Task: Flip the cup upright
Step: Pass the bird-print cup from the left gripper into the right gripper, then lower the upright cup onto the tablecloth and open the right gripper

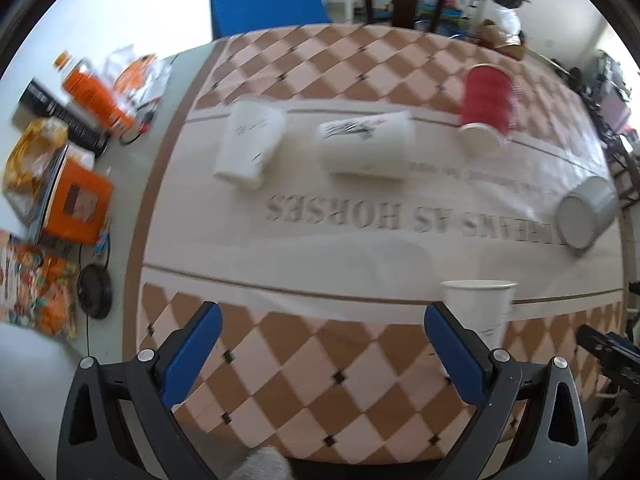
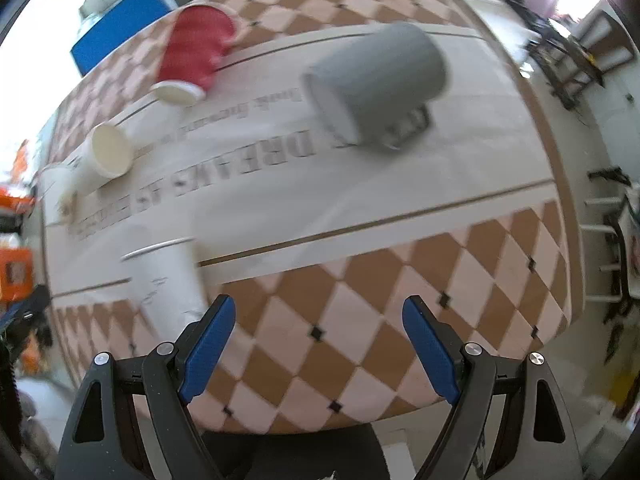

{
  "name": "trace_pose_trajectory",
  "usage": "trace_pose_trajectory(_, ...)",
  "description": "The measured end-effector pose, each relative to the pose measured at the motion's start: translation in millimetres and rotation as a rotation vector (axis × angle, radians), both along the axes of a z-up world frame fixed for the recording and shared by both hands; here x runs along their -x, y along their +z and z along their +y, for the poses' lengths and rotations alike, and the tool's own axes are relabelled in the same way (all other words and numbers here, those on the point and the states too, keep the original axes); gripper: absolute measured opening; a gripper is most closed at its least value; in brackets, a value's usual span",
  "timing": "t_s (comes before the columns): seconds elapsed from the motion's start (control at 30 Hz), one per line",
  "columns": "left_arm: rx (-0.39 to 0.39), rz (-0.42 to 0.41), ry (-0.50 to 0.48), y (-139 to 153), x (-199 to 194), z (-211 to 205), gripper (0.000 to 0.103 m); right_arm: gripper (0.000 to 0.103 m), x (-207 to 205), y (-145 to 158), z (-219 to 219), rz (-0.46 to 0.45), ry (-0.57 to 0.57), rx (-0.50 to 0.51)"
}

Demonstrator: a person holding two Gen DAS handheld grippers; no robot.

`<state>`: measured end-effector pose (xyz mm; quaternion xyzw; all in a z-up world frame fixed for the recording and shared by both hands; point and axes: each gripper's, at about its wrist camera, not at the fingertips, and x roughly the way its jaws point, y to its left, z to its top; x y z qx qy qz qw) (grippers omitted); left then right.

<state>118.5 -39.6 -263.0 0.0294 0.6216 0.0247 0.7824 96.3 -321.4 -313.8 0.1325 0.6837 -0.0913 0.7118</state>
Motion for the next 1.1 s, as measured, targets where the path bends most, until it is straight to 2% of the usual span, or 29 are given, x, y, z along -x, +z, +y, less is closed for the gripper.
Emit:
trace_pose_trajectory(0.17,-0.024,0.048,0.039,-23.5,2.0,18.4,0.103,0.087,-10.4,4.1,35.6,0.027,0.092,-0.043)
trace_pose_trajectory(0.5,-0.029,0.106,0.003,-58.8,7.3,29.5,0.103,0.086,-35.8,-23.3,93.8,0.121,0.203,-0.082)
trace_pose_trajectory(0.6,-0.031,0.123,0.007,-65.7,7.5,33.6,0.103,0.074,-43.1,-30.7,103.1,0.141,0.219,-0.096)
trace_pose_trajectory(0.73,-0.023,0.137,0.003,-72.0,5.8,36.4,0.103,0.067,-54.1,-44.7,114.7,0.171,0.245,-0.101)
trace_pose_trajectory(0.8,-0.027,0.139,-0.005,-73.6,5.5,36.4,0.103,0.052,-57.2,-51.9,118.1,0.190,0.259,-0.104)
trace_pose_trajectory(0.83,-0.029,0.140,-0.010,-74.2,5.0,35.6,0.103,0.052,-57.8,-53.6,118.4,0.195,0.259,-0.110)
trace_pose_trajectory(1.03,-0.015,0.151,-0.015,-75.9,2.9,31.4,0.103,0.045,-57.8,-46.2,108.5,0.129,0.225,-0.134)
trace_pose_trajectory(1.1,-0.008,0.149,-0.011,-76.8,0.2,32.3,0.103,0.035,-56.9,-39.9,102.4,0.083,0.208,-0.150)
